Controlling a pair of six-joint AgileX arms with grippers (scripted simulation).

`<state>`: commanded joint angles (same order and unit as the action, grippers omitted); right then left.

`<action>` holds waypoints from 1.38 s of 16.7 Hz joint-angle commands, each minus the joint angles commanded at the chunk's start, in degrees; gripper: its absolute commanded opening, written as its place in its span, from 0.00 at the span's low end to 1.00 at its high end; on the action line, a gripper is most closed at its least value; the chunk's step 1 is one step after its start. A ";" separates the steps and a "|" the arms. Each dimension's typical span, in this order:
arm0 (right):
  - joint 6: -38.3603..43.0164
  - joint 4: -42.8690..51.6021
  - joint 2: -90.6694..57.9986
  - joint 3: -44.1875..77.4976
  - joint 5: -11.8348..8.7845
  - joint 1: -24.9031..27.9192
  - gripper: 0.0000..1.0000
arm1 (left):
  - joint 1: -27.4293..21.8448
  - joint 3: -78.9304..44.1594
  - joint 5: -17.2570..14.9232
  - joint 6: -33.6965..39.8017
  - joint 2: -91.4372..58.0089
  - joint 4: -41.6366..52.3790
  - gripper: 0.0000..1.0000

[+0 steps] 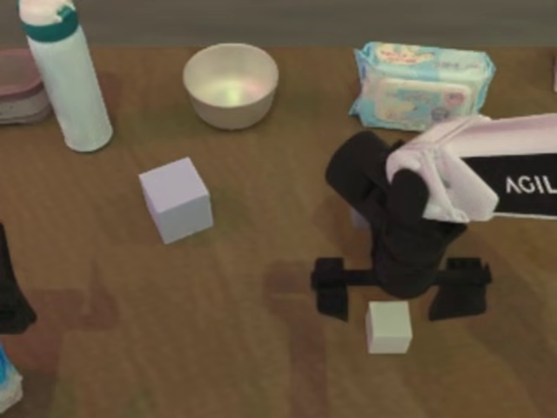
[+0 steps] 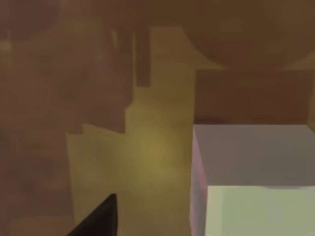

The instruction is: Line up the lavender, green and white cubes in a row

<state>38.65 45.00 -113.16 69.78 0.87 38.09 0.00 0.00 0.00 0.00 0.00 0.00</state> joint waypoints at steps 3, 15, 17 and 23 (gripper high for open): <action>0.13 6.43 2.62 3.19 -0.07 0.16 1.00 | 0.00 0.00 0.00 0.00 0.00 0.00 1.00; -3.76 12.99 3.86 8.36 -0.01 -0.35 1.00 | 0.00 0.00 0.00 0.00 0.00 0.00 1.00; -9.08 13.84 1.93 10.92 -0.09 -1.34 1.00 | 0.00 0.00 0.00 0.00 0.00 0.00 1.00; -36.63 17.59 -5.98 20.68 -0.55 -6.14 1.00 | 0.00 0.00 0.00 0.00 0.00 0.00 1.00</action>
<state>2.03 62.59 -119.14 90.46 0.32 31.94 0.00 0.00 0.00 0.00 0.00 0.00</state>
